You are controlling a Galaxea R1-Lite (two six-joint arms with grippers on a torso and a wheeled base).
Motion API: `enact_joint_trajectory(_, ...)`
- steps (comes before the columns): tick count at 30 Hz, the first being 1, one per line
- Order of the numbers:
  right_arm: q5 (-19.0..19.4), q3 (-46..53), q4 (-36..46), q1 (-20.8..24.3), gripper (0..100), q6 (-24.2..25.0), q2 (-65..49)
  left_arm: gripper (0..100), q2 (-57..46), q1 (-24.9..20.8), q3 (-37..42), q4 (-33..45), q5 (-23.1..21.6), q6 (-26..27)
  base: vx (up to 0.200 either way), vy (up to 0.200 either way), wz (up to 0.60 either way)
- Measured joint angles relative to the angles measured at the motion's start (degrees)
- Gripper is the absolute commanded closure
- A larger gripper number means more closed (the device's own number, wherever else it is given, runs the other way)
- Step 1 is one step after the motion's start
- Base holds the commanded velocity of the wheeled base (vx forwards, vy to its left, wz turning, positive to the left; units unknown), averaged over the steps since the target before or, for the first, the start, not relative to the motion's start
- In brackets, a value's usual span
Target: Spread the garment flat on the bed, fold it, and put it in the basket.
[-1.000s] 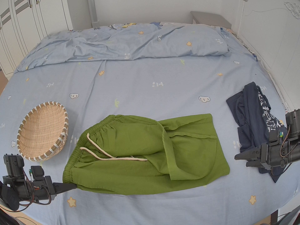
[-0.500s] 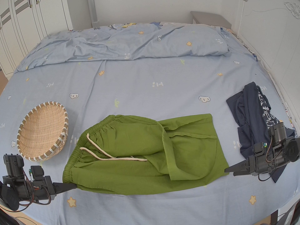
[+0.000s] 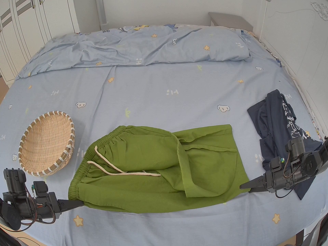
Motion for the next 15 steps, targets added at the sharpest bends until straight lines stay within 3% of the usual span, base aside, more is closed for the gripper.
enact_joint_trajectory(15, 1.8, -0.9, -2.8, 1.3, 0, 0.6, 2.4, 100, 1.1, 0.0, 0.0, -0.1, 0.0, 0.3, 0.0, 0.0, 0.0)
